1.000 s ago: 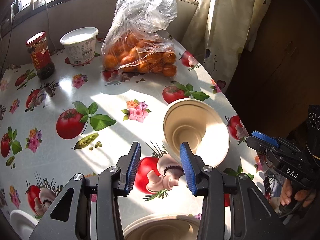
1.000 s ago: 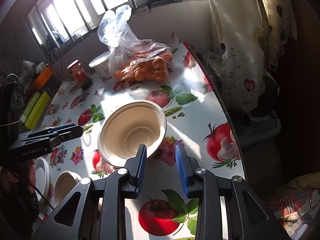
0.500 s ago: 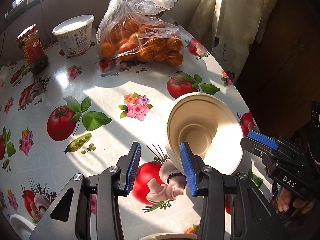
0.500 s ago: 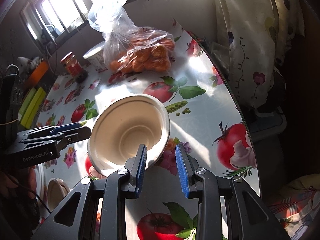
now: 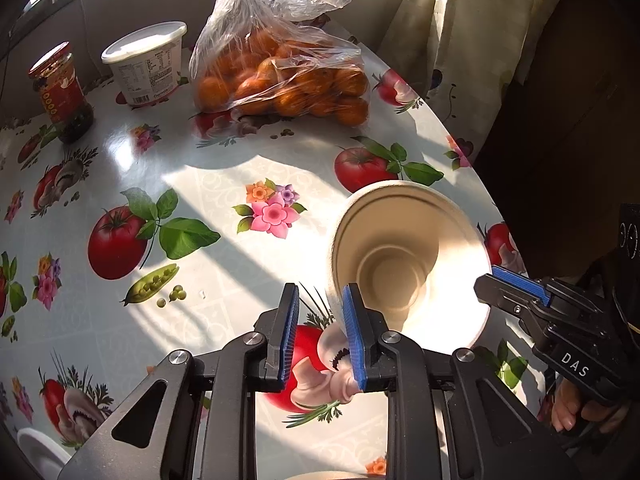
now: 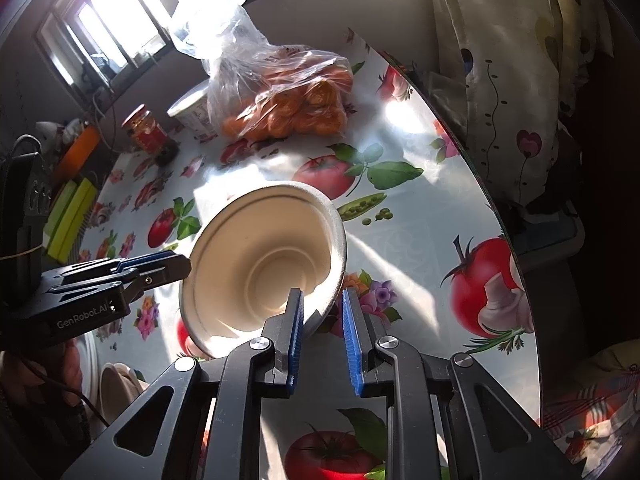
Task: Organize plates and bowls
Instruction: 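Lift the third bowl with the left tool toward the right tool's bowls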
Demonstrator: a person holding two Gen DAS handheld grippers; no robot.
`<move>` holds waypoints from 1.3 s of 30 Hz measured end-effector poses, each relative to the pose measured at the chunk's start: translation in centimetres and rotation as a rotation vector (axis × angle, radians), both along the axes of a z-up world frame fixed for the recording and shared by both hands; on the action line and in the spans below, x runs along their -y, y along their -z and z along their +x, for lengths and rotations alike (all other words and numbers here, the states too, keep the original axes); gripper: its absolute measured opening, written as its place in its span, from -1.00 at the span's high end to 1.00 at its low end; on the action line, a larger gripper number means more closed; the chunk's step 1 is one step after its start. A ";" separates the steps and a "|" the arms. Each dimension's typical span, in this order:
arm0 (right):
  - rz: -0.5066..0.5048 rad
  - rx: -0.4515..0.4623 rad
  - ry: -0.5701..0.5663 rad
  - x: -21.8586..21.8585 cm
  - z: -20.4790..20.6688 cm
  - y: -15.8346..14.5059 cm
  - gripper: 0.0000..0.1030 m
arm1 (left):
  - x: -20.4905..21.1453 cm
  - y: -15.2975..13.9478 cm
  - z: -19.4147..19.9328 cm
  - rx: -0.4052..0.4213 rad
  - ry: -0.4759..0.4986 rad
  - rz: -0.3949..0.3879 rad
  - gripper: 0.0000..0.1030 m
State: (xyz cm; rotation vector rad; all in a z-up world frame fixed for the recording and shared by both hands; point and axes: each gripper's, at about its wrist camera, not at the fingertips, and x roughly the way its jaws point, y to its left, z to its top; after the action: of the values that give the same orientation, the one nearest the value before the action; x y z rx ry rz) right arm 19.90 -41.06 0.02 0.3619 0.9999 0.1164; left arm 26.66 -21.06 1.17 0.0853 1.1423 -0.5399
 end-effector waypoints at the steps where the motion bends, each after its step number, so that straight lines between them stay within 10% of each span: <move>1: 0.002 0.000 -0.001 -0.1 0.0 0.0 0.66 | 0.0 0.0 0.0 -0.002 -0.001 -0.003 0.60; 39: 0.128 0.013 0.046 0.8 -1.6 -1.1 0.78 | -0.1 -2.0 -1.1 0.009 0.006 -0.048 0.73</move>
State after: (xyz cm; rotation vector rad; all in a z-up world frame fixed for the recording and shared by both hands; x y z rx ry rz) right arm 18.35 -41.87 1.09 0.5004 0.9732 0.1419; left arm 25.57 -20.94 3.13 0.0496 1.1204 -0.5714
